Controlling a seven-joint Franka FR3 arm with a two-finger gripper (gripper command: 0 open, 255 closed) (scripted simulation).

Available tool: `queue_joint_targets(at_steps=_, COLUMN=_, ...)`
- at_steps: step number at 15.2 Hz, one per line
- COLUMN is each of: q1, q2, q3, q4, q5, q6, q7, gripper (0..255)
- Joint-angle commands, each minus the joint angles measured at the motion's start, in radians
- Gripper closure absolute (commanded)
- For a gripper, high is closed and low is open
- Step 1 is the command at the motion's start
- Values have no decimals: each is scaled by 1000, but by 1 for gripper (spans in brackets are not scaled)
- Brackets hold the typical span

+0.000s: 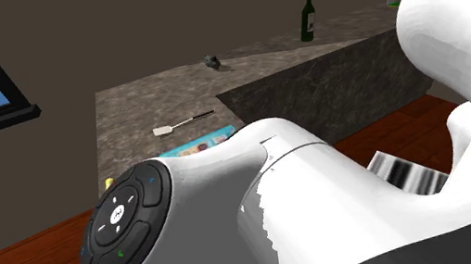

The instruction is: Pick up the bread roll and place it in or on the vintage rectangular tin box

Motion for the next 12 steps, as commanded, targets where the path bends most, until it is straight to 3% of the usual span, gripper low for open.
queue_joint_targets(at_steps=1, q1=0, q2=-3, q3=1, q4=-3, q5=1, q6=0, q7=0, gripper=0)
queue_joint_targets(at_steps=5, q1=14, q2=27, q3=3, q4=159, q5=-8, q6=-135, q7=6, gripper=0)
queue_joint_targets(at_steps=12, q1=14, q2=27, q3=3, q4=159, q5=-8, q6=-135, q7=6, gripper=0)
